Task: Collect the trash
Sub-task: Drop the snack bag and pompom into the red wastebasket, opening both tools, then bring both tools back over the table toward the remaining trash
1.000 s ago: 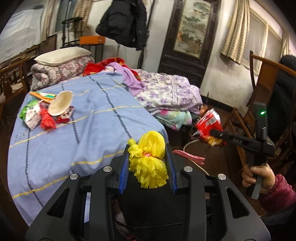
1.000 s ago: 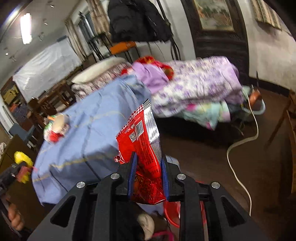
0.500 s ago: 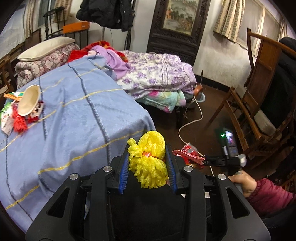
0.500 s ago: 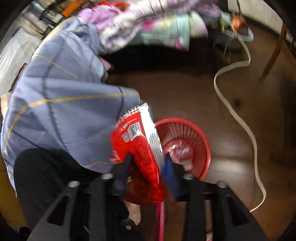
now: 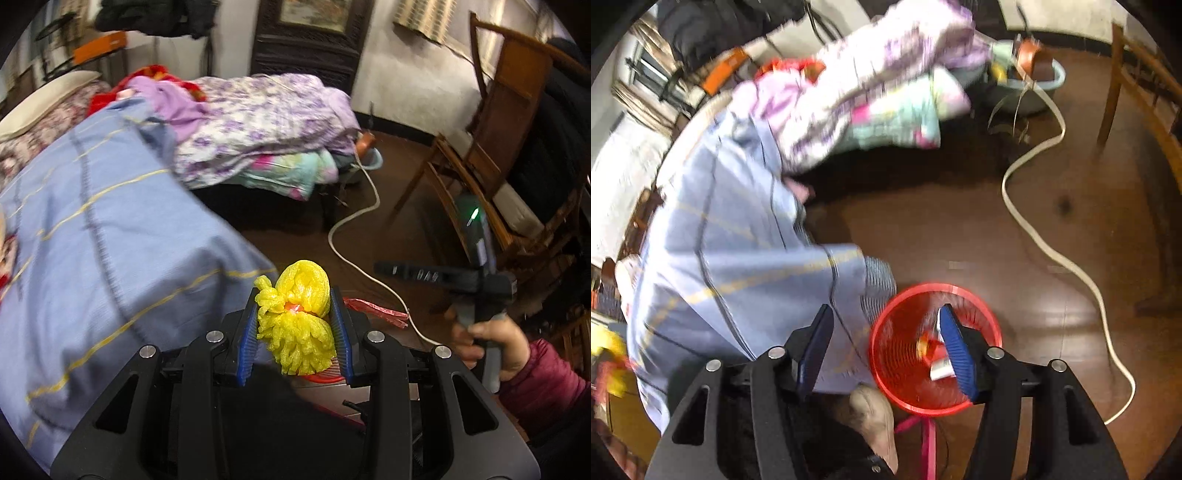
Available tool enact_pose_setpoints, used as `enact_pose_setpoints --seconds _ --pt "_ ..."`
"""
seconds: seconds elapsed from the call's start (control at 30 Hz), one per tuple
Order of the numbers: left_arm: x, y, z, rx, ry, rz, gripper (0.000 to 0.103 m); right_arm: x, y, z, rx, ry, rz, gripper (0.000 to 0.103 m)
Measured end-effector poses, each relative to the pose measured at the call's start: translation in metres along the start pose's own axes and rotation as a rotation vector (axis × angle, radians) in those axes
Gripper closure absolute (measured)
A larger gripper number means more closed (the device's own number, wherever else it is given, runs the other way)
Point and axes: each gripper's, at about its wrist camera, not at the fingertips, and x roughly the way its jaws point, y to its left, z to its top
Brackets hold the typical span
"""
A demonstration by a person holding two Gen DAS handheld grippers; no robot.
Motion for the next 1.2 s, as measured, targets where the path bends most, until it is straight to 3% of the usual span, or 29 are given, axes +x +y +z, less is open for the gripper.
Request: enact_pose_setpoints --seconds 0.2,0.27,0.33,0.43,0.7,1.2 --pt "0.04 -0.037 0.018 0.089 0.07 -0.073 0.062 -0.044 0.001 0.018 -0.008 -0.116 0.023 0.04" --pt "0.049 -0.048 0.022 0.116 0.082 -0.068 0.052 -0.053 0.002 0.021 -0.019 -0.138 0.022 0.039" --pt "0.054 -0.053 0.024 0.126 0.086 -0.056 0.034 -0.061 0.002 0.024 -0.03 -0.157 0.017 0.039" --pt "0.052 -0.049 0.024 0.099 0.081 -0.054 0.027 -0.069 -0.001 0.025 -0.028 -0.169 0.027 0.039" --pt "0.025 -0.012 0.025 -0.027 0.029 -0.024 0.025 -0.072 0.014 0.018 -0.054 -0.169 0.035 0.039" --pt "-0.036 0.05 0.0 -0.177 -0.107 0.054 0.021 -0.086 0.11 -0.005 -0.245 -0.168 0.065 0.031"
